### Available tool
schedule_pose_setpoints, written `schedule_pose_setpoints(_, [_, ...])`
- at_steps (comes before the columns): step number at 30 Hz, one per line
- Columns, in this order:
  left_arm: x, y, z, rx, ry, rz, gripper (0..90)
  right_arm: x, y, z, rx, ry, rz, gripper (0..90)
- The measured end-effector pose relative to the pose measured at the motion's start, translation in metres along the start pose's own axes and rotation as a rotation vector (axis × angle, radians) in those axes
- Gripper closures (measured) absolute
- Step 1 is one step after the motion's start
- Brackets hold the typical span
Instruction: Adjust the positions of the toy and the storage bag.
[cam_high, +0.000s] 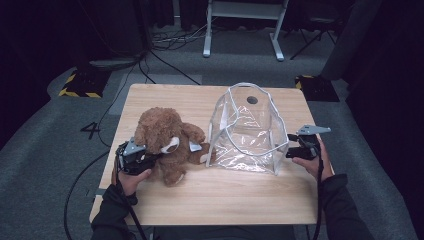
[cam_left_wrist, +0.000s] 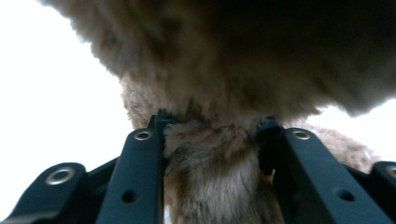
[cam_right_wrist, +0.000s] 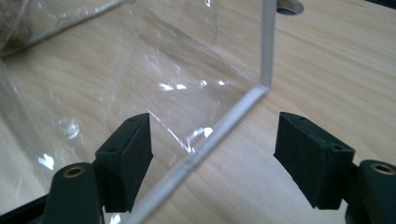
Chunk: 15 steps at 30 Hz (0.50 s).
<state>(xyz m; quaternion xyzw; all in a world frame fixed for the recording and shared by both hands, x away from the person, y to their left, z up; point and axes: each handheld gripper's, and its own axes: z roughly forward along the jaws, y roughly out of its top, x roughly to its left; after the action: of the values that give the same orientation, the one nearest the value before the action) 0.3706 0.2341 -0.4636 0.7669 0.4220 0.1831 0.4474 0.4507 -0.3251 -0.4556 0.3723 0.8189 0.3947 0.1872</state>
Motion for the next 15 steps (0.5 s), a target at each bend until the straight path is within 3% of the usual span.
schedule_pose_setpoints(7, [0.000, 0.002, 0.000, 0.004, 0.003, 0.013, 58.8, -0.004, -0.033, -0.010, 0.078, 0.012, -0.031, 26.5])
schedule_pose_setpoints(15, [-0.004, 0.005, 0.001, 0.000, 0.009, 0.051, 68.0, -0.002, -0.050, -0.011, 0.062, 0.030, -0.011, 27.5])
